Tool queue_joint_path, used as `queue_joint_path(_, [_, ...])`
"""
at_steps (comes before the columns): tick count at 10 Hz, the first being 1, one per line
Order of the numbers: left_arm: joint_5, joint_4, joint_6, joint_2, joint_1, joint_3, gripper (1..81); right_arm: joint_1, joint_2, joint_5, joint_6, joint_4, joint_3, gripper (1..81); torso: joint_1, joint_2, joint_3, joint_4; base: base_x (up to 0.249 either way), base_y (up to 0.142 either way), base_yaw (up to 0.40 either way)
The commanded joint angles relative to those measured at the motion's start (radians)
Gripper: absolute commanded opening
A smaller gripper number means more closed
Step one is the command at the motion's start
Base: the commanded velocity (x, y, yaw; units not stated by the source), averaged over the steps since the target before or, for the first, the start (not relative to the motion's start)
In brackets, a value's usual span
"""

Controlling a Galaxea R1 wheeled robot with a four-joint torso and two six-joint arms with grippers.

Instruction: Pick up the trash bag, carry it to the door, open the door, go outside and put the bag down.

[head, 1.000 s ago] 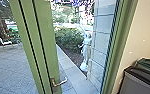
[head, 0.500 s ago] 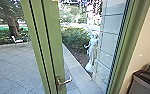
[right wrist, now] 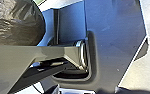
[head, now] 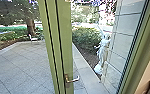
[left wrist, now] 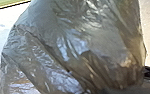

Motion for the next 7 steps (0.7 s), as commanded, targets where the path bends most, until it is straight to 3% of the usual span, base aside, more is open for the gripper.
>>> queue_joint_path(1, [0.021, 0.011, 0.007, -0.049, -0.039, 0.057, 1.0, 0.025, -0.094, -0.047, -0.005, -0.037, 0.159, 81.1, 0.0, 0.0, 0.0, 0.0, 0.0, 0.0, 0.314])
queue_joint_path(7, [0.025, -0.001, 0.004, -0.078, -0.037, 0.046, 1.0, 0.022, -0.123, -0.057, -0.002, -0.034, 0.09, 81.1, 0.0, 0.0, 0.0, 0.0, 0.0, 0.0, 0.314])
